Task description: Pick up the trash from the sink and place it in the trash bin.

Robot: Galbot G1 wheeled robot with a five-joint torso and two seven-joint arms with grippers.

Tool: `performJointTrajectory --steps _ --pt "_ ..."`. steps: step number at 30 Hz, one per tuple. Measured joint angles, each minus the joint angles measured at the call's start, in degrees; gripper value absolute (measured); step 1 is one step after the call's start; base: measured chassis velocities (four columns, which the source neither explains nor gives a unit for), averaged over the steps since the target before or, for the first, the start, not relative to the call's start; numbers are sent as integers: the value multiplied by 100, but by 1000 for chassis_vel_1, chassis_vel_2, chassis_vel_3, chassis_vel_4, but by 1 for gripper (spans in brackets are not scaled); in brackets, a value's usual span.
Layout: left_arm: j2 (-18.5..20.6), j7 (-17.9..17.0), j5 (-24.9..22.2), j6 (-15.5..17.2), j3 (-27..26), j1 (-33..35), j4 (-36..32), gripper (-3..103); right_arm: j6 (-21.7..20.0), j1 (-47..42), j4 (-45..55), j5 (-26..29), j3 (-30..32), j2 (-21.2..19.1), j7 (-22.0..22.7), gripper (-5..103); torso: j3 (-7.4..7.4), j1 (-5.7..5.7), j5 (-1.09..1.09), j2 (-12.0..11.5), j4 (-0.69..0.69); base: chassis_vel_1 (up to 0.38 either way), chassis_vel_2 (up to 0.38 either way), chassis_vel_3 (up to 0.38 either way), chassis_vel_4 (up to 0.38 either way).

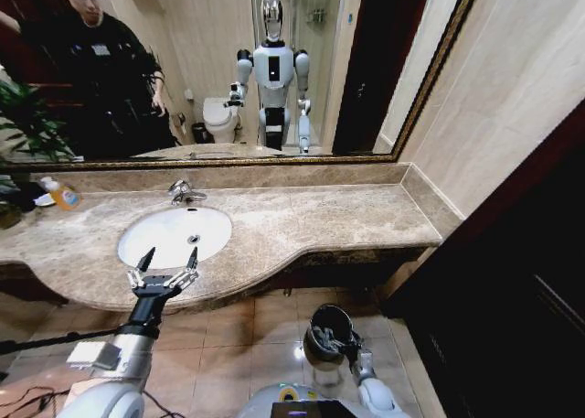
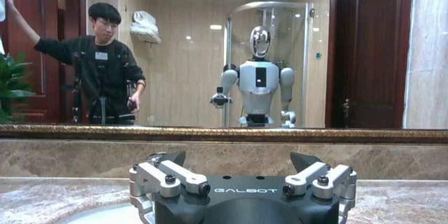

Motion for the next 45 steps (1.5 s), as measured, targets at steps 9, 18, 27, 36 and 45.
performJointTrajectory --steps 9,18,27,36,45 --pt "0 0 0 0 0 0 0 100 -4 -88 204 88 9 -14 27 100 0 0 0 0 0 0 0 0 0" --pt "0 0 0 0 0 0 0 100 -105 -417 1570 470 269 -332 -36 100 0 0 0 0 0 0 0 0 0" --pt "0 0 0 0 0 0 0 100 -173 -667 2899 556 757 -476 28 100 0 0 1 0 0 0 0 0 0" --pt "0 0 0 0 0 0 0 100 -481 -899 4748 645 898 -412 467 100 0 0 0 0 0 0 0 0 0" --pt "0 0 0 0 0 0 0 100 -1046 -1193 6126 564 1259 -452 221 100 0 0 0 0 0 0 0 0 0"
